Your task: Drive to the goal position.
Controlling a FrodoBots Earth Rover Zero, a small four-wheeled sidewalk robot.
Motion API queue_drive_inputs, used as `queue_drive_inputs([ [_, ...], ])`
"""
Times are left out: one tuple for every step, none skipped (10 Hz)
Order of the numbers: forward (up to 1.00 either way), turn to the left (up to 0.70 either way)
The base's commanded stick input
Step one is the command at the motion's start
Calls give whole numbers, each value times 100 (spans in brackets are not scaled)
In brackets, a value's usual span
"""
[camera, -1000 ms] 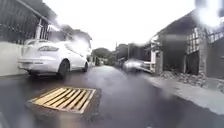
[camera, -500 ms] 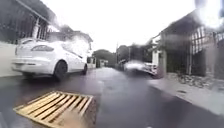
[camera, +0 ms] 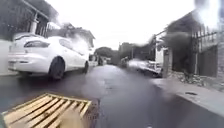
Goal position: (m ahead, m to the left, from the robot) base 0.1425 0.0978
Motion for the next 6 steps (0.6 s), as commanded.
queue_drive_inputs([
  [70, 0],
  [70, 0],
  [70, 0],
  [70, 0],
  [70, 0],
  [70, 0],
])
